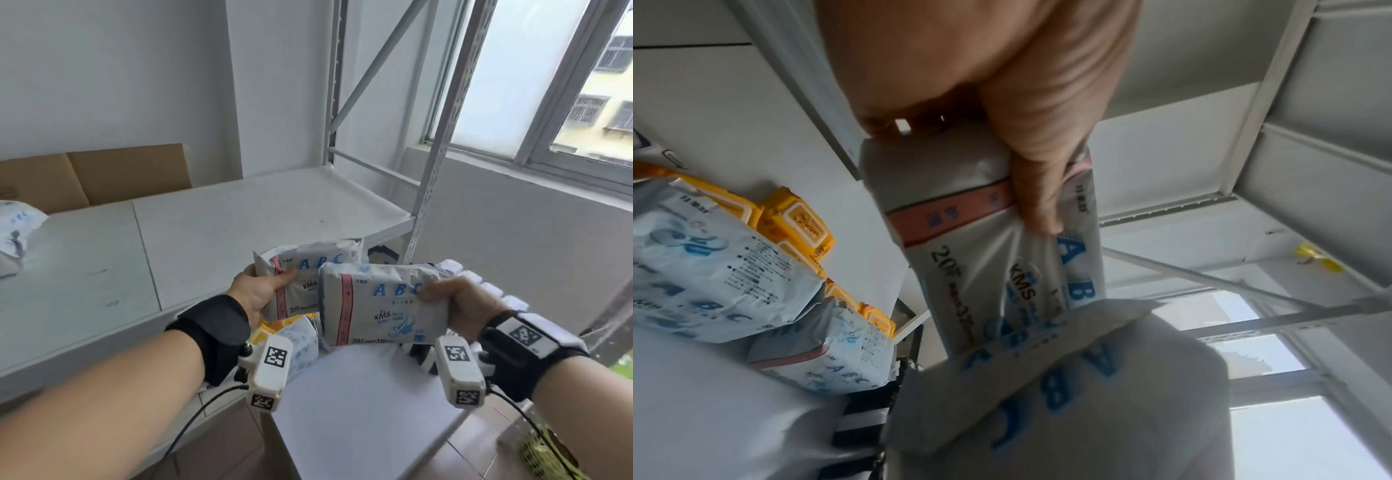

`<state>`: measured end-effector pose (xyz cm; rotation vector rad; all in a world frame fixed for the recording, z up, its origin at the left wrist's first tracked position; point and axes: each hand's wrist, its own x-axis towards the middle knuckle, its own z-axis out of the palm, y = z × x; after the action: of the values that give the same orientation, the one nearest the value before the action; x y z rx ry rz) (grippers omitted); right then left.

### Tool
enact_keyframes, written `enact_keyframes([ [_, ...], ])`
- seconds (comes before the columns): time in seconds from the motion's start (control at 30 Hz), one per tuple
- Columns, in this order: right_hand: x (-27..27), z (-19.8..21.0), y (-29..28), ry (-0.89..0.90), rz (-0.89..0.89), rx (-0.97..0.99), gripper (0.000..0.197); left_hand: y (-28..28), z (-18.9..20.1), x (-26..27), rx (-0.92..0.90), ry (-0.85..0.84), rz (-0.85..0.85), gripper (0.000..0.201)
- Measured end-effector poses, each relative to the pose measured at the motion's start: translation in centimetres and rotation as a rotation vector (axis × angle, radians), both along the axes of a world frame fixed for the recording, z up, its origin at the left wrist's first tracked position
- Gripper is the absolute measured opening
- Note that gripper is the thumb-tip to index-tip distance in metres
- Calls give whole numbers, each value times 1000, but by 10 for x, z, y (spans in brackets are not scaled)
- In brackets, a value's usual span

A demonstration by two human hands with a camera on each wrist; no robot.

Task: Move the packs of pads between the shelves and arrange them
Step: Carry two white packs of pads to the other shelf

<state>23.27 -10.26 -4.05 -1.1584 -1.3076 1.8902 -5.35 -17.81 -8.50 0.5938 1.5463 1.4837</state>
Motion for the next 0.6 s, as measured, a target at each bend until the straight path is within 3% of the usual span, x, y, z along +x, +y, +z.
enact_keyframes([
  [0.2,6,-20,52,-185,-29,8,54,51,-35,-5,-96,71,16,44],
  [0.3,12,-28,77,-242,-47,11,44,66,-48,-2,-184,68,22,54],
  [0.43,19,-43,110,-300,-23,7,44,74,-65,6,-261,36,73,69],
  [0.6,17,-64,158,-401,46,62,50,57,-81,22,-364,93,218,65],
])
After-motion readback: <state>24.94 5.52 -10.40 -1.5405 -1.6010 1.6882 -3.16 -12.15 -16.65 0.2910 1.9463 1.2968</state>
